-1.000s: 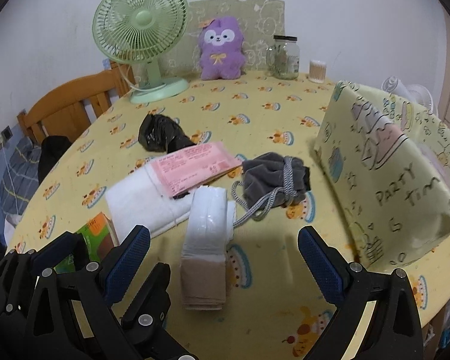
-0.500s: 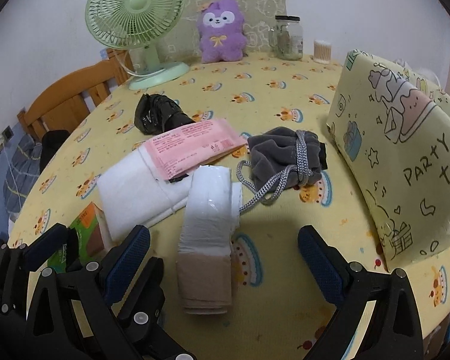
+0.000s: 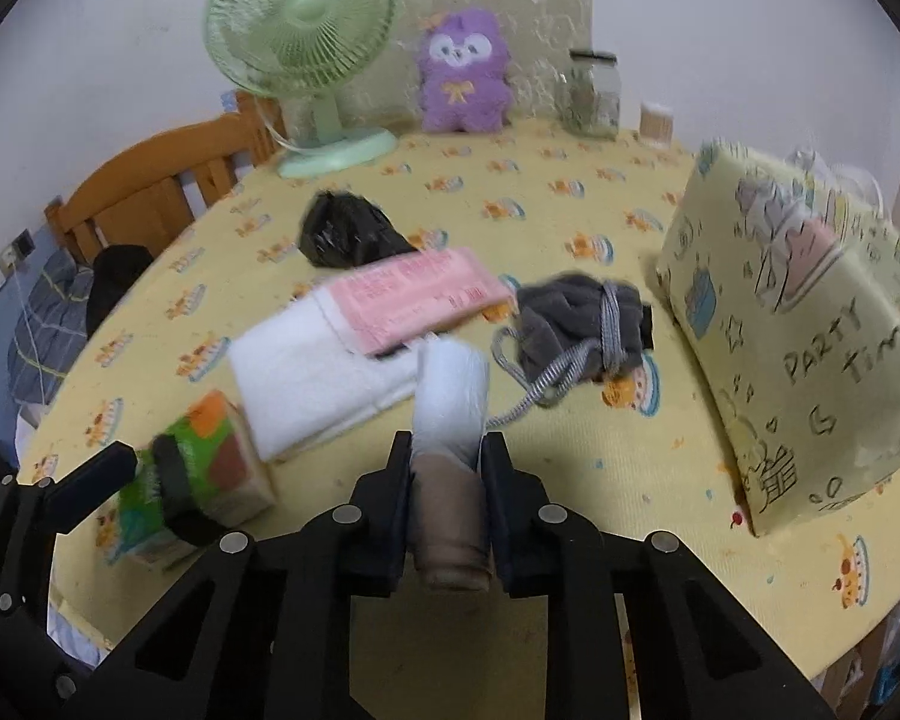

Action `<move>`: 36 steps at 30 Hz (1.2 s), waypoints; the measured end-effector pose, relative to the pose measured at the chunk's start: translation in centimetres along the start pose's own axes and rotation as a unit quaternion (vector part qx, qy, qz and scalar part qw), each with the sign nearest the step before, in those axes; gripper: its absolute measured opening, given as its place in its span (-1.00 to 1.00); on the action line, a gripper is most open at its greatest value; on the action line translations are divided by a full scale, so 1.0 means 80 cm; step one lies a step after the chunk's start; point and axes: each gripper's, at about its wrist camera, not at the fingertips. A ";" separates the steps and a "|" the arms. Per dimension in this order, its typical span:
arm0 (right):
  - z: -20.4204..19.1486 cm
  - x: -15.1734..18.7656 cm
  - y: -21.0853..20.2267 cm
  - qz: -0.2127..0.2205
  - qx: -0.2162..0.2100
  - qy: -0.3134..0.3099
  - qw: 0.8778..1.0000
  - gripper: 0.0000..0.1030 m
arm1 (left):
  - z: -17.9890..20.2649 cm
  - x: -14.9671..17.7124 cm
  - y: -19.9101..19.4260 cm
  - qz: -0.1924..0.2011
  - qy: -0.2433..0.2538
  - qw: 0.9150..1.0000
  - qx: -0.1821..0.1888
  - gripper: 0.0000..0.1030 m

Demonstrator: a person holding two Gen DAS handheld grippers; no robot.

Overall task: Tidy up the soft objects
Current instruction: 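Grasp the white rolled item with the right gripper, then move the left gripper onto the green tissue pack while the right gripper holds the white roll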

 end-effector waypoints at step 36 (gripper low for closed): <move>-0.027 -0.020 0.012 -0.018 0.015 -0.023 0.999 -0.54 | -0.023 -0.010 0.016 0.004 -0.063 0.998 0.006 0.56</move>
Point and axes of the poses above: each gripper's, at about its wrist camera, not at the fingertips, and y roughly the way its jaws point, z to its right, x to its underside, and after that the axes turned 12 degrees about x, right-handed
